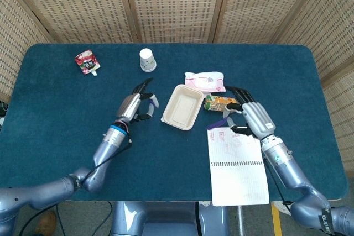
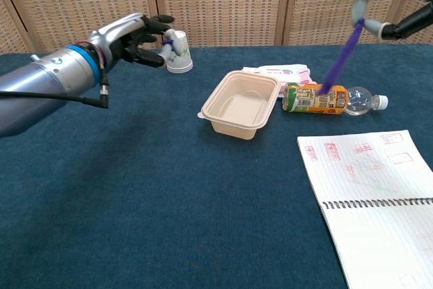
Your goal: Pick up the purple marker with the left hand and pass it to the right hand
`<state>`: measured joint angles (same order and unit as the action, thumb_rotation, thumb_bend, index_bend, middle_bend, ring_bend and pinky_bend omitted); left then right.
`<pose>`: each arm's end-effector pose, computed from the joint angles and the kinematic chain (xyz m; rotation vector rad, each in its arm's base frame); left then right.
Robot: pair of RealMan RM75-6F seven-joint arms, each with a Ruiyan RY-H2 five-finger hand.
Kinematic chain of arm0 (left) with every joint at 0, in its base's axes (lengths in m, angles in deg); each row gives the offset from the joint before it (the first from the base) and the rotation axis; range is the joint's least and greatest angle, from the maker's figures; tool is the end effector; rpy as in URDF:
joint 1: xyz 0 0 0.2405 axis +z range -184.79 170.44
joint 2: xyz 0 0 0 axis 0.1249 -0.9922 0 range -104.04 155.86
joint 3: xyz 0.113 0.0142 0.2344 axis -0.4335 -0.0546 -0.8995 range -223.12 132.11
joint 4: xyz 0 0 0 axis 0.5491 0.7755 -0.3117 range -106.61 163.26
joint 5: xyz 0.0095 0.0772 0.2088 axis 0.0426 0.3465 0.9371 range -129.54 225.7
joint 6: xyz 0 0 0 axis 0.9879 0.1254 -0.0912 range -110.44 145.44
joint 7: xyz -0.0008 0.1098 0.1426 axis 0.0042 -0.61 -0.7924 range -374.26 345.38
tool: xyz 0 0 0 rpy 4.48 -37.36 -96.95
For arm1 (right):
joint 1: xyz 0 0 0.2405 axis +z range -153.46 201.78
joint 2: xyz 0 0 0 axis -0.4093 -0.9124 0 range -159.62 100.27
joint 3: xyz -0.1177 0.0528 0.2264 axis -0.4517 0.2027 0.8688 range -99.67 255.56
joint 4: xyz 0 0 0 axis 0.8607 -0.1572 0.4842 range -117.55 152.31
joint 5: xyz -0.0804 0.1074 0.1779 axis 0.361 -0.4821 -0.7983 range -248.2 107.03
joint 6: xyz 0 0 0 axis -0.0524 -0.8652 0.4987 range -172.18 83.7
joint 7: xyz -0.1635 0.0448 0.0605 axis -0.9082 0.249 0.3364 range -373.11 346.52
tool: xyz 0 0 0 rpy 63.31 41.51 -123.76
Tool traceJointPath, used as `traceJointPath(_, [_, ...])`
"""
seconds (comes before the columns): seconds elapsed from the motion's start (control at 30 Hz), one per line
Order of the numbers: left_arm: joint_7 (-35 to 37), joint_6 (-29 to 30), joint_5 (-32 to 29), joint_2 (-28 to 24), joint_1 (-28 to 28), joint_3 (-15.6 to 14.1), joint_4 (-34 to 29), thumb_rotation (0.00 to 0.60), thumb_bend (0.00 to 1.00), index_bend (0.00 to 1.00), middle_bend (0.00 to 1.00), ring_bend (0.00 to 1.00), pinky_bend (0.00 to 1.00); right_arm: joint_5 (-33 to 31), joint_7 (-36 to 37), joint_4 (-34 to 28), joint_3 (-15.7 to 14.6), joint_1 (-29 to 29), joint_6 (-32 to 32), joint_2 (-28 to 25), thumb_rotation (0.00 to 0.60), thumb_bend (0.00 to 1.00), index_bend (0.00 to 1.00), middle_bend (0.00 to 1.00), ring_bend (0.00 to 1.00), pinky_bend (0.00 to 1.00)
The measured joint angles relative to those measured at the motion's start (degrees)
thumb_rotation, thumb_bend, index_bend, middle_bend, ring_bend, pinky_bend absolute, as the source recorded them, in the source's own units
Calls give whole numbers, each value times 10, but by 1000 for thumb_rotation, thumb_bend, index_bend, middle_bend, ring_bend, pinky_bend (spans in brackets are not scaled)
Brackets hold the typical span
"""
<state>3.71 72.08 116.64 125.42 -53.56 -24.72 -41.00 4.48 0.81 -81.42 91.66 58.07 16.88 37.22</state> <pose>-0.0988 0.4364 -0.0469 -1.5028 -1.4417 -1.4811 -0.1566 -0.3727 0.0941 1.6090 -1.2175 1.3452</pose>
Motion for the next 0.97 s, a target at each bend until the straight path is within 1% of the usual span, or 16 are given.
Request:
traceJointPath(0.3, [70, 3, 15, -115, 55, -9, 47, 600, 645, 750, 0, 0, 0, 20, 30, 66, -17, -24, 12, -19, 600, 641, 850, 150, 0, 0])
traceJointPath(0.43, [103, 10, 41, -160, 77, -23, 70, 600, 645, 751, 0, 0, 0, 28, 44, 81, -24, -32, 16, -20, 600, 641, 850, 150, 0, 0])
traceJointPath(0.53, [110, 18, 65, -184, 87, -39, 81, 600, 645, 760, 0, 0, 0, 33, 46, 83, -30, -36, 18, -20, 600, 641, 850, 150, 0, 0])
traceJointPath(0.6, [106, 21, 82, -199, 91, -51, 87, 600, 645, 763, 0, 0, 0, 39, 44, 84, -34, -38, 19, -20, 600, 641, 850, 150, 0, 0])
traceJointPath(0.77, [55, 26, 110, -236, 102, -83, 92, 600, 645, 767, 0, 0, 0, 52, 32, 80, -42, -41, 23, -18, 600, 641, 850, 150, 0, 0])
traceJointPath(0.87, [20, 19, 113, -263, 109, -97, 78, 600, 646, 767, 0, 0, 0, 55, 23, 74, -45, -43, 26, -16, 600, 642, 850, 150, 0, 0])
traceJointPath(0.97, [-7, 12, 109, -275, 113, -106, 62, 600, 646, 767, 0, 0, 0, 57, 17, 70, -47, -44, 28, -14, 600, 642, 850, 150, 0, 0])
